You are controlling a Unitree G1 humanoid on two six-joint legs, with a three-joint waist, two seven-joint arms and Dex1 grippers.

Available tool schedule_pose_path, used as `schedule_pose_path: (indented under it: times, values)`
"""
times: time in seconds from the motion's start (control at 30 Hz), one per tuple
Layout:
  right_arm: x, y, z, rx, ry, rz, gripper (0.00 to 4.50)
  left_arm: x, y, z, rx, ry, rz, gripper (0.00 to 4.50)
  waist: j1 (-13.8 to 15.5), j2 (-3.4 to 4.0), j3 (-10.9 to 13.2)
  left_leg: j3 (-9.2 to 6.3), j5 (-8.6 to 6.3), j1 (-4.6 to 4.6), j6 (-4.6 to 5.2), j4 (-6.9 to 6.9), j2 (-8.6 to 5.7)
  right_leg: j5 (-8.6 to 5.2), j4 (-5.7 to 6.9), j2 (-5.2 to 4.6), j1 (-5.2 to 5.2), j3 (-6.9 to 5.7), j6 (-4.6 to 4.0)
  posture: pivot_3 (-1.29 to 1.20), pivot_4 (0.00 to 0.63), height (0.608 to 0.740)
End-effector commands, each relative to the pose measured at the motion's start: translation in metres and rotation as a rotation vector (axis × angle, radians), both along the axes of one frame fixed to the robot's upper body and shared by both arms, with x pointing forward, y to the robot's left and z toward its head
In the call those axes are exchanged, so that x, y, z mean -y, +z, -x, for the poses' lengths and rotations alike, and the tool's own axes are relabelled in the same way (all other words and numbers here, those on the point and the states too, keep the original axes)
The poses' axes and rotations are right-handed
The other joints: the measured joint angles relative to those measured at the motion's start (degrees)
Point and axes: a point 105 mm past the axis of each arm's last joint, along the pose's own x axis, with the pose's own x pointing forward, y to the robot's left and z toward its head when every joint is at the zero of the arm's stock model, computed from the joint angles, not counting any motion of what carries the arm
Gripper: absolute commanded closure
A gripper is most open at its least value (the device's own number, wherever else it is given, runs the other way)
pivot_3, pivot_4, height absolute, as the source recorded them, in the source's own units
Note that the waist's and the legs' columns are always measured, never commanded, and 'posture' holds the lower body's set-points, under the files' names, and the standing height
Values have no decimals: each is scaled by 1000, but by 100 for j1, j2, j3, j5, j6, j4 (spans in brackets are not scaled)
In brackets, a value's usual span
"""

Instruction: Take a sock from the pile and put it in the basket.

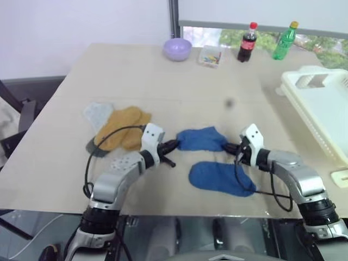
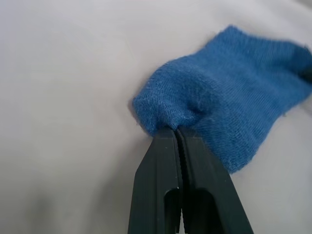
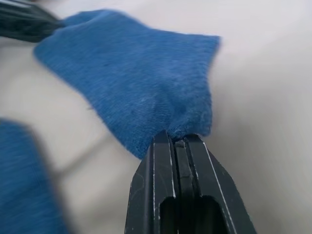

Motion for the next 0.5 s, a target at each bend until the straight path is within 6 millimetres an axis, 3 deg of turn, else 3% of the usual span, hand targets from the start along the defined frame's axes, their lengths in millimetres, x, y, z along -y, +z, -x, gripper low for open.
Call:
schedule_pose_path:
  times: [0.03, 0.23, 0.5]
  values:
    - [1, 25, 10, 45, 20, -42, 4500, 6, 24, 3, 47, -29, 125, 4462, 5, 0, 3, 0, 0, -3, 0, -1, -1, 0, -1, 0, -3, 0, 0, 0, 150, 730]
    - [0, 55, 38, 55, 42, -122, 4500, 13, 60, 20, 68, -127, 330, 4462, 12, -7, 11, -9, 0, -7, 0, -6, -2, -1, -3, -1, -8, 2, 0, 0, 150, 730]
    - [26, 58, 93, -47, 0, -147, 4500, 16, 52, 57, 22, -277, 193, 4462, 33, -9, 12, -9, 0, -3, 0, -12, -3, -12, -7, -4, -9, 6, 17, 0, 150, 730]
